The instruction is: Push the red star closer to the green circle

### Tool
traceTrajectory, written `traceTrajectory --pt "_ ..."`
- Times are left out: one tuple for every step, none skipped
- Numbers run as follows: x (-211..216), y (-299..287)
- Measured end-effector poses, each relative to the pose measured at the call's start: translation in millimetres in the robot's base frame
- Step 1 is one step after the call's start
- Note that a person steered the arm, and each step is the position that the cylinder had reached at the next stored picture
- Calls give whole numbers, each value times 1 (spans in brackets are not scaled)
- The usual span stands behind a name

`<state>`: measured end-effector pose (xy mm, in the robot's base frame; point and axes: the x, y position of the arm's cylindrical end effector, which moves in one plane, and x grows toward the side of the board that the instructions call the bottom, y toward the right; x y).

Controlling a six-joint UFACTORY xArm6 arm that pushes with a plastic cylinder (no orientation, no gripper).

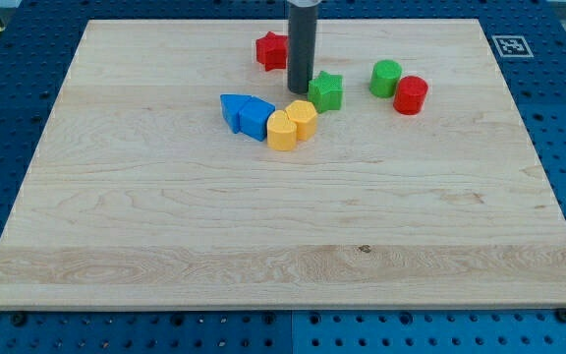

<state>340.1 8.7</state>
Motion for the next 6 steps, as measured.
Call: traceTrajectory --pt "0 -40" --pt "-18 -94" --pt "-55 -115" --pt "-72 -90" --pt "-77 -30" --pt "-79 39"
